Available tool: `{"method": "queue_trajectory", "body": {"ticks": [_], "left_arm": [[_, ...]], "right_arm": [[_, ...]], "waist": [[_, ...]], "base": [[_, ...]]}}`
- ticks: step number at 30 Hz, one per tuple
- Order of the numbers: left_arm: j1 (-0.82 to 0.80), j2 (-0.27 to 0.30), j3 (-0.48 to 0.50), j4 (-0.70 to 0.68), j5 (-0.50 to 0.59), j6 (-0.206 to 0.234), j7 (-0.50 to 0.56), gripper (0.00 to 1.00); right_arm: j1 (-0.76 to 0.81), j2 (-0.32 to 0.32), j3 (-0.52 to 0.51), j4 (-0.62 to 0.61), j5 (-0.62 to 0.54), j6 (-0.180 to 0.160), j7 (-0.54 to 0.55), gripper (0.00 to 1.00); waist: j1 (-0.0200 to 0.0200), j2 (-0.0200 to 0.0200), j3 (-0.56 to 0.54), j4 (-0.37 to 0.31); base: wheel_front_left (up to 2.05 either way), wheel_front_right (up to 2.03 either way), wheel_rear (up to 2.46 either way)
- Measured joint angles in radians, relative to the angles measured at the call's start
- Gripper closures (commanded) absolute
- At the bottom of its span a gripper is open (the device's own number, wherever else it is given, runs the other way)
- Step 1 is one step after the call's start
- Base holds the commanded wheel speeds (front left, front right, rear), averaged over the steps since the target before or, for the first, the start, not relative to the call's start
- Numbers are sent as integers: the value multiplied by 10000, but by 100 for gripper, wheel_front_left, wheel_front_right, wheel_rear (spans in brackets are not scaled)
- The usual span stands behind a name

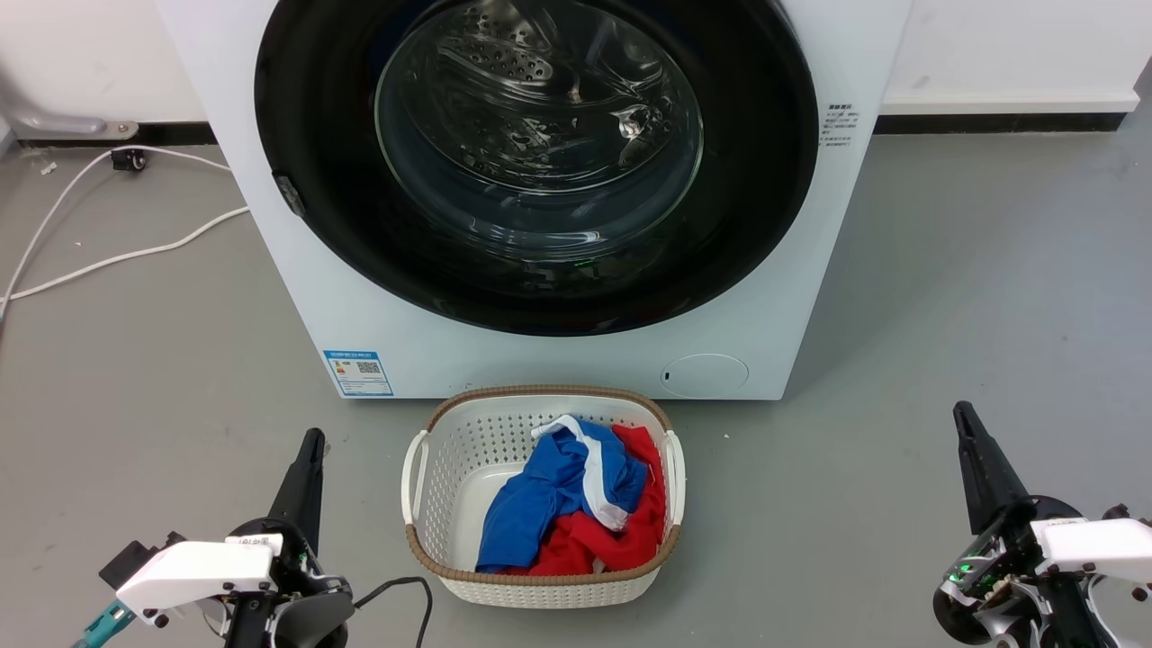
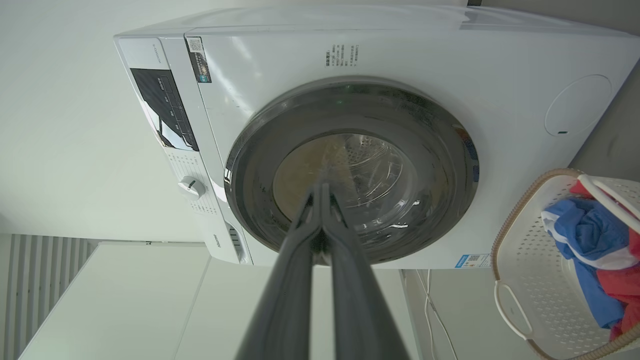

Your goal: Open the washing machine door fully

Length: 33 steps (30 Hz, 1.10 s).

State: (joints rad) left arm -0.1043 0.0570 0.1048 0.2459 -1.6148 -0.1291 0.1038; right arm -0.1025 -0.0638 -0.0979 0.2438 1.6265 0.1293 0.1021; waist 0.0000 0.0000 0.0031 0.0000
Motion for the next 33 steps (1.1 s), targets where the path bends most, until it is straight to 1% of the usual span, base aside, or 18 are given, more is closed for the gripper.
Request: {"method": "queue_trajectory", "body": {"ticks": [27,28,30,33], "left_arm": [[10,-17,19,35,4,0,29,100],[45,-29,10,98,2,2,29,0],[294,-69,-48,313,2,6,0,0],[338,-69,-230,255,6,8,-125,0]], "right_arm": [[14,31,-52,29,-44,-2,40,100],[61,36,-46,92,-42,-2,40,0],[329,59,-13,286,-42,-4,27,0],[418,61,109,236,-56,-4,-96,0]], "waist": [[0,0,0,0],[0,0,-1,0],[0,0,0,0],[0,0,-1,6]], "base": [[0,0,0],[0,0,0],[0,0,0],[0,0,0]]}}
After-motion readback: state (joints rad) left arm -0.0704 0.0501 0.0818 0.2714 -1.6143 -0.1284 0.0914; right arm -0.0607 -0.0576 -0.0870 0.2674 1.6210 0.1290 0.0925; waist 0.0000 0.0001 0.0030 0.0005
